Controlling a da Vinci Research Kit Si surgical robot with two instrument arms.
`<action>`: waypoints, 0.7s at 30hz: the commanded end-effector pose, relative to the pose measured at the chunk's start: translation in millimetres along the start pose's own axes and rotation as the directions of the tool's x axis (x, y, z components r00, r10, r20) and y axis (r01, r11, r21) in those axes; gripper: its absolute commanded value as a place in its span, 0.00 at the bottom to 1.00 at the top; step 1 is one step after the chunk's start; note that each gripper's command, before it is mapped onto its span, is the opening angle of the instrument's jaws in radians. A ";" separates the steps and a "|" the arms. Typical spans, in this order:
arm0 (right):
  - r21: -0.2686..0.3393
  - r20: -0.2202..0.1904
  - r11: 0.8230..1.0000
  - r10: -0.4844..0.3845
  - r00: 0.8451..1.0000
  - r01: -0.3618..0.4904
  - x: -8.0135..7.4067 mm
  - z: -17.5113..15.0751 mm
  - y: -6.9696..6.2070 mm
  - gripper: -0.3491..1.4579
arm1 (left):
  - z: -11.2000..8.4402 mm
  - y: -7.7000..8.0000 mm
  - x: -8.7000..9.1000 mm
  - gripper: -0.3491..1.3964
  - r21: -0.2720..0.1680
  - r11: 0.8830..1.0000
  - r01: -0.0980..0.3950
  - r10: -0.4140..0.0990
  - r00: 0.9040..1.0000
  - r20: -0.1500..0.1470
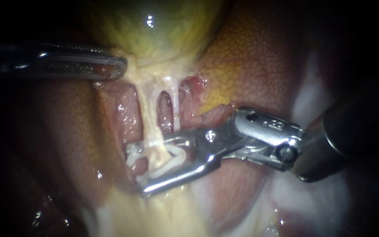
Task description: Clipping second clip left tube
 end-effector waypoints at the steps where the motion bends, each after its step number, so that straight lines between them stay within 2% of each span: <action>1: 0.005 0.002 1.000 -0.001 1.000 0.001 -0.1 -0.1 0.1 0.32 | 0.0 0.0 0.0 0.00 0.000 1.000 0.000 0.000 1.000 0.000; 3: 0.009 0.003 1.000 0.017 1.000 -0.017 0.0 -0.2 0.0 0.23 | 0.0 0.0 0.0 0.00 0.000 1.000 0.000 0.000 1.000 0.000; 10: 0.009 -0.001 0.999 0.050 0.999 -0.050 0.7 -0.3 -0.1 0.01 | 0.0 0.0 0.0 0.00 0.000 1.000 0.000 0.000 1.000 0.000; 15: 0.007 -0.003 0.993 0.115 0.993 -0.115 0.7 -0.3 0.0 0.00 | 0.0 0.0 0.0 0.00 0.000 1.000 0.000 0.000 1.000 0.000; 21: 0.024 0.004 0.992 0.121 0.993 -0.121 0.7 0.0 0.0 0.00 | 0.0 0.0 0.0 0.00 0.000 1.000 0.000 0.000 1.000 0.000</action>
